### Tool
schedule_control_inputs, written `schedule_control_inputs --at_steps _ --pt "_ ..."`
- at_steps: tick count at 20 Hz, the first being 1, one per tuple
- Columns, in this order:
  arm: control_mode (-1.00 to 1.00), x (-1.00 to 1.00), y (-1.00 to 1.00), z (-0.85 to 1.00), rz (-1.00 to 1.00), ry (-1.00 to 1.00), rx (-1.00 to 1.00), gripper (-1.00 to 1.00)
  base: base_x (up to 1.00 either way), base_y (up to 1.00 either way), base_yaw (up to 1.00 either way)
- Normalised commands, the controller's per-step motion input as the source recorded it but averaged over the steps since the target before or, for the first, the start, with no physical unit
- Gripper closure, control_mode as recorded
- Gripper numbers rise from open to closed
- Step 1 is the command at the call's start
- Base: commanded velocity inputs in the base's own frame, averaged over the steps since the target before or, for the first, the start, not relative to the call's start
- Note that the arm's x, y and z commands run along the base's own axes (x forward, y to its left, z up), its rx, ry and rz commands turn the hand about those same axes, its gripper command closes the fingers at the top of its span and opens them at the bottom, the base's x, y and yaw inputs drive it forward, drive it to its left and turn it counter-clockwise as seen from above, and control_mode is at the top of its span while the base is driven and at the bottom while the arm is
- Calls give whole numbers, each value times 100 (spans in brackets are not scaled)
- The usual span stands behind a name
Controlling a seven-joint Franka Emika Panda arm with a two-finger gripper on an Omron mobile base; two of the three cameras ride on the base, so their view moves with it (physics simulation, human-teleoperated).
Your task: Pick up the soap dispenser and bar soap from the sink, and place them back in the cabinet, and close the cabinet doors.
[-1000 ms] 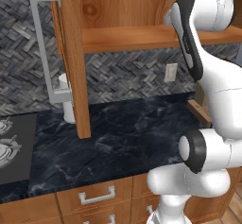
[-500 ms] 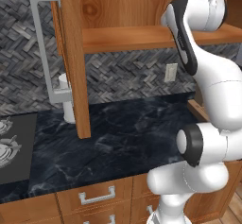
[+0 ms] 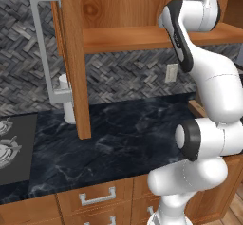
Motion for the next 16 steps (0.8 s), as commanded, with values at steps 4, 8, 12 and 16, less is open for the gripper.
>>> schedule_control_inputs --at_steps 4,8,12,16 --pt "-100 16 0 -12 0 0 0 100 0 0 0" --pt "-100 7 0 -17 0 0 0 100 0 0 0" --pt "-100 7 0 -21 0 0 0 100 0 0 0" --pt "-100 7 0 -16 0 0 0 100 0 0 0"
